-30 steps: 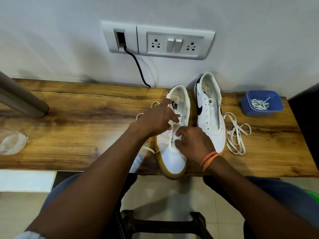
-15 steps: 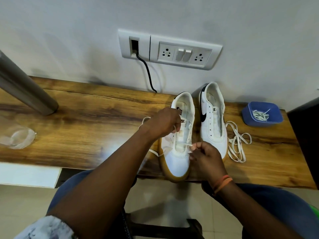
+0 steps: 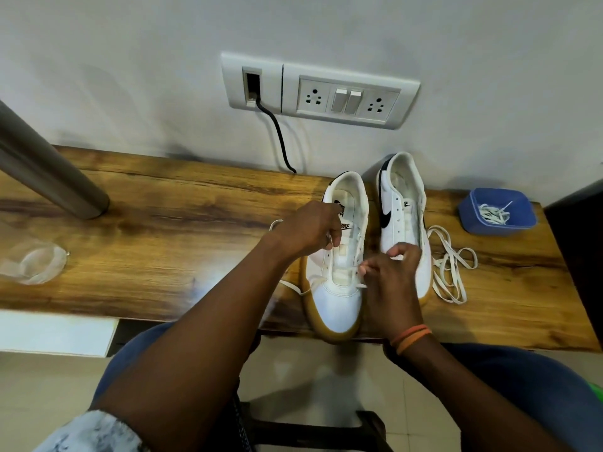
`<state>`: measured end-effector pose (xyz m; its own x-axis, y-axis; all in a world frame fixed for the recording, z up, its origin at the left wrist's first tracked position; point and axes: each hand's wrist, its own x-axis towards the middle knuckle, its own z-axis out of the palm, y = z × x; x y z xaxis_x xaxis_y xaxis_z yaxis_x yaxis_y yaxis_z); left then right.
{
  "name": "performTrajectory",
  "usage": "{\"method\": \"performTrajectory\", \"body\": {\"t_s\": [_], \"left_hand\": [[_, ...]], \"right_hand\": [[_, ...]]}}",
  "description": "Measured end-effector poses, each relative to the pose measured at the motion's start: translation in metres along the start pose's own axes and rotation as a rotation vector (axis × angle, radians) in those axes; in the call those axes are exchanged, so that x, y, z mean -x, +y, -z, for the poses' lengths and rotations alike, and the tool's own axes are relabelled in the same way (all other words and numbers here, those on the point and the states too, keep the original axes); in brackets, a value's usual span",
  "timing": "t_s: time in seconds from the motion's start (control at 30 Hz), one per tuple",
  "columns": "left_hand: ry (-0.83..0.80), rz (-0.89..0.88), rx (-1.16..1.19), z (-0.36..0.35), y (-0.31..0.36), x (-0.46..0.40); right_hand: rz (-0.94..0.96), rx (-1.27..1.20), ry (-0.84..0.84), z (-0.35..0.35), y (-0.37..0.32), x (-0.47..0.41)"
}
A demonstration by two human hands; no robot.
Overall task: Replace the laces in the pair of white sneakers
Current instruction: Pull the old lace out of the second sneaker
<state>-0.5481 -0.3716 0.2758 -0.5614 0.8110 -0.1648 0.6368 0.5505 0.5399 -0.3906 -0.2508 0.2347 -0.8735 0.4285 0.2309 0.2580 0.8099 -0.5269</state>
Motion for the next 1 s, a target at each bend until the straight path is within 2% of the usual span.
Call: {"method": "performTrajectory", "body": {"t_s": [0.13,0.2,0.33,0.5,0.57,0.63,0.7,0.8,0.87,1.0], "left_hand": [[-0.001,0.026,0.005,-0.002,0.002,-0.001],[-0.007,0.032,0.003,-0.002,0.002,-0.002],[-0.004,0.027,0.001,-0.003,0.002,-0.002],[0.003,-0.003,0.03,-0.002,-0.003,-0.002],[0.001,-0.002,0.044,-0.001,-0.002,-0.001],[0.0,0.007,0.055,-0.001,-0.001,0.0],[-0.003,0.013,0.049,0.0,0.0,0.0],[-0.007,0.019,0.039,0.0,0.001,-0.001],[-0.003,0.018,0.026,-0.001,0.001,-0.001],[0.005,-0.004,0.03,-0.001,-0.002,0.0]], "right_hand": [[0.026,0.065,0.059,0.019,-0.005,0.002],[0.112,0.19,-0.016,0.012,-0.009,0.002],[0.087,0.344,-0.153,-0.014,-0.016,0.001],[0.019,0.222,-0.034,-0.001,-0.012,0.002],[-0.066,0.179,0.015,0.011,-0.004,0.003],[-0.09,0.198,0.019,0.018,0.003,0.003],[-0.016,0.255,0.008,0.017,-0.001,0.004],[0.091,0.332,-0.095,-0.001,-0.015,0.005],[0.08,0.349,-0.15,-0.013,-0.019,0.003],[0.001,0.222,-0.064,-0.008,-0.014,0.001]]}}
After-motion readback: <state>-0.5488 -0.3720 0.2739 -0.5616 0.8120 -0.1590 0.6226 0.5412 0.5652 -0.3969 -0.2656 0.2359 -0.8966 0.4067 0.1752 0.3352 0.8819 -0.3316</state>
